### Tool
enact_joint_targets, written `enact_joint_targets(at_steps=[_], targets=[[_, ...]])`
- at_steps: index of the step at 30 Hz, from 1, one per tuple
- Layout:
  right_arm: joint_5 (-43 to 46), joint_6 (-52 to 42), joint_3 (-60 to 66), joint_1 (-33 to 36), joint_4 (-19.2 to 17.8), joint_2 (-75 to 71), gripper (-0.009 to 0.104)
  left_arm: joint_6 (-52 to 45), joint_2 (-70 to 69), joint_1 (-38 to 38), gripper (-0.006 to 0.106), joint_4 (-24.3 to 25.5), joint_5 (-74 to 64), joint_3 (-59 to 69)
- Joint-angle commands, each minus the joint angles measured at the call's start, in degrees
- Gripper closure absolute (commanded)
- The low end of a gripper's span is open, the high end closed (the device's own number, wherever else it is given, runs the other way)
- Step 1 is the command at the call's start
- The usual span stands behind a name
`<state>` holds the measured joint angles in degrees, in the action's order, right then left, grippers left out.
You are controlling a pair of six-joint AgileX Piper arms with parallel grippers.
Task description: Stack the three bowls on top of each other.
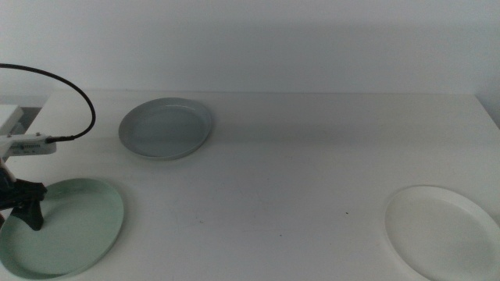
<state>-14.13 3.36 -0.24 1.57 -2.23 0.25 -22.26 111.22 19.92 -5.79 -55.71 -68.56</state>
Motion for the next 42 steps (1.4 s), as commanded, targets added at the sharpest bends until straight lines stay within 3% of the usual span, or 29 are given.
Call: enact_joint_targets(at_steps=[1, 2, 3, 8, 14, 16, 21, 23, 33, 42], targets=[[0.47, -0.23, 0.24, -0.38, -0.21, -0.25, 0.003, -0.22, 0.68, 0.19, 0.039, -0.74, -0.91, -0.17], [0.47, -0.23, 0.24, -0.38, -0.21, -0.25, 0.003, -0.22, 0.66, 0.19, 0.045, -0.72, -1.39, -0.17], [0.47, -0.23, 0.24, -0.38, -0.21, -0.25, 0.003, -0.09, 0.66, 0.19, 0.071, -0.72, -2.66, -0.17], [0.47, -0.23, 0.24, -0.38, -0.21, -0.25, 0.003, -0.26, 0.04, 0.29, 0.102, -0.25, -4.67, -0.17], [0.47, -0.23, 0.24, -0.38, -0.21, -0.25, 0.003, -0.12, -7.33, 0.05, 0.102, 1.68, -10.36, -0.17], [0.47, -0.23, 0.24, -0.38, -0.21, -0.25, 0.003, 0.69, -11.02, -0.51, 0.102, -0.07, -11.31, -0.17], [0.47, -0.23, 0.24, -0.38, -0.21, -0.25, 0.003, 1.88, -17.26, -5.23, 0.102, -9.72, -14.25, -3.88], [0.47, -0.23, 0.24, -0.38, -0.21, -0.25, 0.003, 4.66, -17.26, -8.92, 0.102, -10.52, -14.25, -6.14], [0.47, -0.23, 0.24, -0.38, -0.21, -0.25, 0.003, 18.99, -8.63, -28.82, 0.102, -10.72, -12.36, -18.67], [0.47, -0.23, 0.24, -0.38, -0.21, -0.25, 0.003, 21.21, 0.60, -36.51, 0.102, -11.82, -9.16, -25.47]])
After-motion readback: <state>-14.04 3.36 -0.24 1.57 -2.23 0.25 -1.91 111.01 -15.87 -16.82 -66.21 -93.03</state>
